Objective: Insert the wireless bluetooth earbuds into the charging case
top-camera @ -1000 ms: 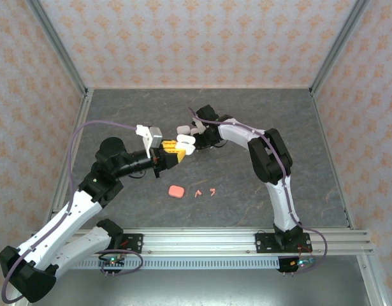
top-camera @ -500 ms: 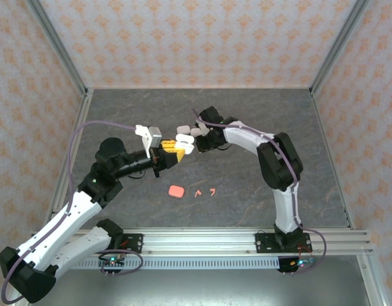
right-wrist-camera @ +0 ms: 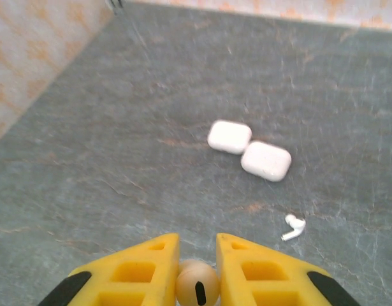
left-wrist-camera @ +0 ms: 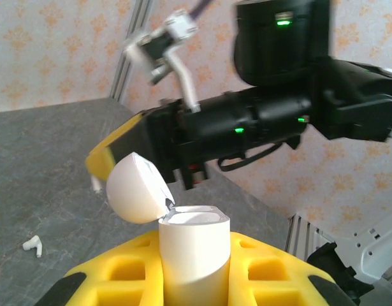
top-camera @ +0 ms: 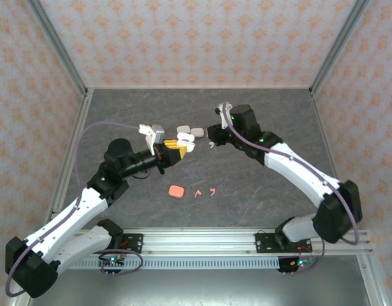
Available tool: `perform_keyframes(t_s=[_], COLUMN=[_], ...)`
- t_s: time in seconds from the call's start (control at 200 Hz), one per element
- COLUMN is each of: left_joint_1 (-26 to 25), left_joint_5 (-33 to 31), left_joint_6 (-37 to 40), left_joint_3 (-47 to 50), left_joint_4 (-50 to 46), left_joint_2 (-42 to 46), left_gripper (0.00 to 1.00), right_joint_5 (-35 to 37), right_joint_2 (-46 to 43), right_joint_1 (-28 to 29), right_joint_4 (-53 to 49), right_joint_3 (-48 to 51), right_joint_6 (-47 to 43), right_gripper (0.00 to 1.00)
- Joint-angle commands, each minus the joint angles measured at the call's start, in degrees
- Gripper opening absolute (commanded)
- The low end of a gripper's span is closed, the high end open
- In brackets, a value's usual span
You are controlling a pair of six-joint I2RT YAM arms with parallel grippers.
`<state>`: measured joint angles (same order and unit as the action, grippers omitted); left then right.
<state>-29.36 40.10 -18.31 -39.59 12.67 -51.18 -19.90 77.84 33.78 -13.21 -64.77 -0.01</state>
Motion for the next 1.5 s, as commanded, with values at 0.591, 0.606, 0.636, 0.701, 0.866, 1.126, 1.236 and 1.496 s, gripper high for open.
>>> perform_keyframes(t_s=[0.591,0.606,0.636,0.701,0.866,1.126,1.236,1.496], left_joint_1=[-4.6,-4.62,-4.73,-4.87,-4.91,-4.91,-4.91,-4.88], left_joint_5=[3.92,3.93,4.02,4.2,3.94,3.85,3.76,3.76], left_joint_6=[-1.51,-1.55,-1.47,-1.38,-1.29,-1.29,-1.21,-1.36], left_joint_3=[-5.08,-5.16,-5.23,-5.27,-5.35,-5.32,-5.23,-5.16], left_joint_4=[4.5,4.49,4.45,4.5,4.37,4.56,4.55,4.91], left_joint_2=[-7.71,-7.66,-7.62,-7.54,-7.27,-7.02,-6.92,-6.57], left_gripper=[0.0,0.0,0.0,0.0,0.0,0.0,0.0,0.0], right_joint_5=[-3.91,-4.09,-4.52,-5.13,-7.12,-9.05,-10.18,-14.31], right_joint_2=[-16.73,-16.63,-16.51,-16.09,-15.19,-14.3,-14.21,-13.45], right_joint_1=[9.9,9.95,9.99,10.08,10.22,10.34,10.34,10.34], right_joint_4=[12.95,13.01,13.08,13.23,13.21,12.93,12.37,9.74], right_joint_3=[4.39,4.47,4.56,4.73,4.83,5.08,5.1,4.79], right_joint_6=[-6.85,-6.86,-6.91,-6.95,-6.68,-6.32,-6.2,-4.96], right_gripper=[0.21,0.21,0.21,0.21,0.21,0.21,0.21,0.21])
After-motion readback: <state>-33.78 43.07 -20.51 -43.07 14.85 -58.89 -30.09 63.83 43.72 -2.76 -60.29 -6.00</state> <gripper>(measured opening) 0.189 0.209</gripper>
